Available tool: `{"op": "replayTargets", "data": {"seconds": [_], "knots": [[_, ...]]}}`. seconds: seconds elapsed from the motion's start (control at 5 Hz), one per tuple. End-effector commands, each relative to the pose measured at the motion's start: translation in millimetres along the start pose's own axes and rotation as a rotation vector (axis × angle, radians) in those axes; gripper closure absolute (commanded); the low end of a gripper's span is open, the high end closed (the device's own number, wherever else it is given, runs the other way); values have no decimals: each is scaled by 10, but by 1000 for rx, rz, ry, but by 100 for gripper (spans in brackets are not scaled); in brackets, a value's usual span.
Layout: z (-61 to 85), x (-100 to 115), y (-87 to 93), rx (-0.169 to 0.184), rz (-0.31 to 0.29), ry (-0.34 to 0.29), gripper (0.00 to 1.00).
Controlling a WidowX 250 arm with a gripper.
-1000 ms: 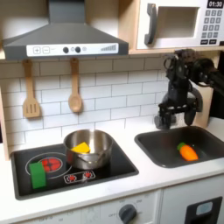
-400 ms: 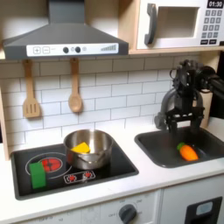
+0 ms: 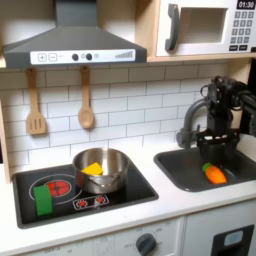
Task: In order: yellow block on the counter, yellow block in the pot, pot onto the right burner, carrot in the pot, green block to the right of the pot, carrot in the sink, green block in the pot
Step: 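Take the carrot out of the sink and put it in the pot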
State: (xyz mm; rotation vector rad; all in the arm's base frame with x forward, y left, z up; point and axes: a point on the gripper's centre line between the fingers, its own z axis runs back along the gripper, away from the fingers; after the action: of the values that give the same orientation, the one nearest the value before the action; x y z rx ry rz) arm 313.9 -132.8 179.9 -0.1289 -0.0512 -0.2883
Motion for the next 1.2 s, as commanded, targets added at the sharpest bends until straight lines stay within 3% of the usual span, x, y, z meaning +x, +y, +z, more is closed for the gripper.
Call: {"op": "replayTargets", "data": {"seconds": [0.0, 0.6, 1.0], "knots": [[-174, 52, -137, -5, -29, 20, 0], [-443, 183, -205, -19, -42, 59, 0], [-613, 271, -359, -24, -76, 82, 0]]}}
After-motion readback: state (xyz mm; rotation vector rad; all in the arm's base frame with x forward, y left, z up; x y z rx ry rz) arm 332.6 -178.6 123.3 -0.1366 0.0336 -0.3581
